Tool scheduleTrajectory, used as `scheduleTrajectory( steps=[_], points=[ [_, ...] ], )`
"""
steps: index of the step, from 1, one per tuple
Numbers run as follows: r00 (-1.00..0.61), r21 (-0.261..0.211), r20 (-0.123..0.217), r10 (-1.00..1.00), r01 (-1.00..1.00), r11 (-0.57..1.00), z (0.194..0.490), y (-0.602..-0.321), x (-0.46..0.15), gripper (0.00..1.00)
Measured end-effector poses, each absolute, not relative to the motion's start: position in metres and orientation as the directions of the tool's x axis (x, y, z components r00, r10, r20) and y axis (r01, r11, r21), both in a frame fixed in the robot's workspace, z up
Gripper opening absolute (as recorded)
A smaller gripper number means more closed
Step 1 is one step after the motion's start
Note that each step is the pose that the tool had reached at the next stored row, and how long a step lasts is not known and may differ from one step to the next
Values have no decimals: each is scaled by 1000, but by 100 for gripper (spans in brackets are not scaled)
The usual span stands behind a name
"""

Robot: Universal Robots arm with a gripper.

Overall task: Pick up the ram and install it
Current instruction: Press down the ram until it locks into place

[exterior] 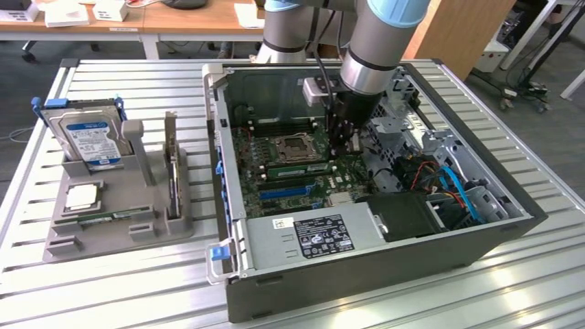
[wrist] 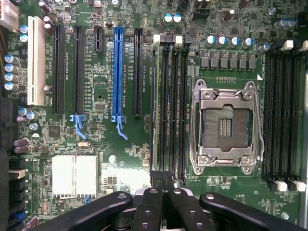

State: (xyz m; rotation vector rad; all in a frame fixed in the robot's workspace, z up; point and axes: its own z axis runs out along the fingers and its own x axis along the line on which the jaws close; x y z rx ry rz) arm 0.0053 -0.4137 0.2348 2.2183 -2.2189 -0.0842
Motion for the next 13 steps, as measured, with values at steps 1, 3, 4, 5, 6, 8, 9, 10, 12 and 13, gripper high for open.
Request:
scheduleTrajectory(
  steps=[1, 3, 4, 5, 6, 8, 9, 10, 12, 13],
  points=[
    [-1, 40, -36, -999, -999, 0, 234, -414, 5, 10],
    [-1, 40, -36, -999, -999, 0, 234, -414, 5, 10],
    [-1, 40, -36, -999, -999, 0, 234, -414, 5, 10],
    [-1, 40, -36, -999, -999, 0, 234, -414, 5, 10],
    [-1, 40, -36, -999, -999, 0, 233, -414, 5, 10],
    [-1, 40, -36, -999, -999, 0, 232, -414, 5, 10],
    [-1, 40, -36, -999, -999, 0, 232, -414, 5, 10],
    [-1, 40, -36, -999, -999, 0, 232, -414, 5, 10],
    [-1, 40, -36, -999, -999, 0, 232, -414, 6, 10],
    [-1, 40, -36, -999, -999, 0, 232, -414, 6, 10]
  ],
)
